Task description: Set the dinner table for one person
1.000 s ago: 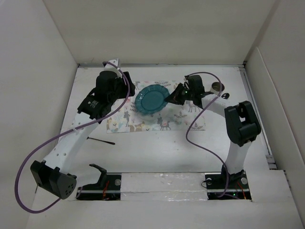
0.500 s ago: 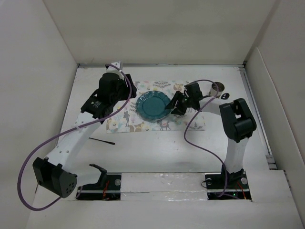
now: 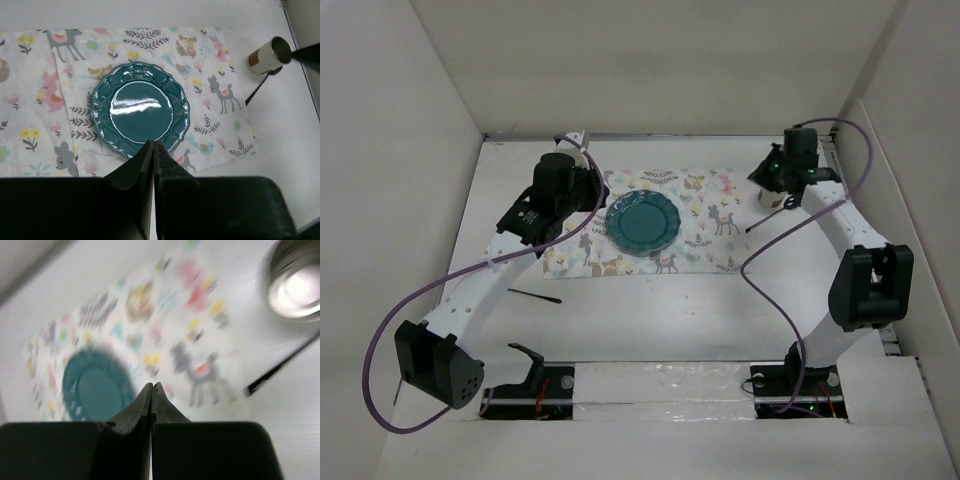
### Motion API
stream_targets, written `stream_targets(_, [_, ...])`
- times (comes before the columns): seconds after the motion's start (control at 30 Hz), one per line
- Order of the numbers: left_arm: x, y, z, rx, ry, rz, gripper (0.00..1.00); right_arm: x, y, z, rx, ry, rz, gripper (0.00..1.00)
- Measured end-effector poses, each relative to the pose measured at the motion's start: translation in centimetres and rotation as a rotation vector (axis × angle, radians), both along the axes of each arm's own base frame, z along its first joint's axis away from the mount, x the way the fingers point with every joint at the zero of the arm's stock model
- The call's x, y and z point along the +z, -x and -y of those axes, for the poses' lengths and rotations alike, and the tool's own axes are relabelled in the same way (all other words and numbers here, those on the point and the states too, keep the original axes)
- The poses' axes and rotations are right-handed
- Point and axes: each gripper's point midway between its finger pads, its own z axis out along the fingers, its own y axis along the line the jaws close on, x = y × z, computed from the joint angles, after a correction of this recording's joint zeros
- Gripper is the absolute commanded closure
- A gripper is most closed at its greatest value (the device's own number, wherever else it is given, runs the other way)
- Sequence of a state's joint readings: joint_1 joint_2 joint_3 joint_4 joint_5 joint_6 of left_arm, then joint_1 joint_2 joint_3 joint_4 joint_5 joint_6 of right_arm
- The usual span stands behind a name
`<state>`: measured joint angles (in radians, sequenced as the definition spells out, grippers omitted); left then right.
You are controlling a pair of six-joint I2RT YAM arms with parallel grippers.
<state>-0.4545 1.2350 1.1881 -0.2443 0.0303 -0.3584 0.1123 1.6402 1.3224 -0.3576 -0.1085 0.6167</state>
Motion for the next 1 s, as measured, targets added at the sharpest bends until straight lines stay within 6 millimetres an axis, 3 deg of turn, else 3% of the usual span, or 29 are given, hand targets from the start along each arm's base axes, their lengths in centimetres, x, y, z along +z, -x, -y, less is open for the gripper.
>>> stream_targets(0.07, [-0.6,0.3,0.8,-0.035,-0.004,-0.003,0.97,1.8,-1.9,5.0,-0.142,0.059,0.037,1.0])
stream_targets(0.1, [-1.2,0.5,1.5,-0.053,-0.023,-0.011,0.95,2.2,-2.6,7.2,-0.204,0.086,0.04,0.94])
stream_targets(0.13, [-1.7,0.6,2.3,-0.063,-0.055,-0.01,0.92,2.3,-3.2,9.3,-0.263,0.113,0.032,0.74])
stream_targets(0.17, [-2.3,0.9,3.5,-0.076,-0.098,-0.009,0.88,2.0,-3.6,11.0,-0.308,0.133,0.017,0.66])
stream_targets(0.2, [-3.0,0.8,4.5,-0.066,-0.18,0.001,0.82,1.5,-4.0,12.4,-0.34,0.155,0.0,0.49])
stream_targets(0.23, [-3.8,2.0,7.9,-0.149,-0.197,-0.009,0.82,0.7,-4.3,13.6,-0.369,0.177,-0.025,0.48])
stream_targets(0.3, [-5.6,3.8,11.7,-0.229,-0.262,-0.018,0.74,-1.3,-4.3,14.8,-0.389,0.199,-0.092,0.47])
stream_targets(0.33, [-6.3,4.6,12.8,-0.265,-0.273,-0.027,0.68,-2.3,-4.3,15.0,-0.389,0.205,-0.124,0.47])
stream_targets(0.4, [-7.2,5.5,13.5,-0.295,-0.272,-0.045,0.66,-4.1,-4.7,15.2,-0.384,0.215,-0.18,0.49])
stream_targets(0.57, [-6.0,4.3,11.7,-0.236,-0.234,-0.028,0.65,-7.1,-4.7,15.3,-0.375,0.224,-0.269,0.54])
stream_targets(0.67, [-5.6,4.1,11.4,-0.223,-0.22,-0.02,0.65,-7.4,-4.4,15.2,-0.383,0.22,-0.284,0.69])
stream_targets(0.7, [-5.7,4.2,11.3,-0.223,-0.218,-0.021,0.65,-7.4,-4.4,15.2,-0.384,0.22,-0.284,0.69])
stream_targets(0.73, [-5.9,4.3,11.3,-0.224,-0.216,-0.025,0.66,-7.4,-4.4,15.3,-0.389,0.218,-0.285,0.87])
stream_targets(0.8, [-6.2,4.4,11.2,-0.224,-0.219,-0.031,0.65,-7.5,-4.4,15.3,-0.396,0.219,-0.288,0.99])
stream_targets(1.0, [-6.3,4.2,11.0,-0.215,-0.225,-0.032,0.66,-6.9,-4.4,15.4,-0.417,0.25,-0.273,1.0])
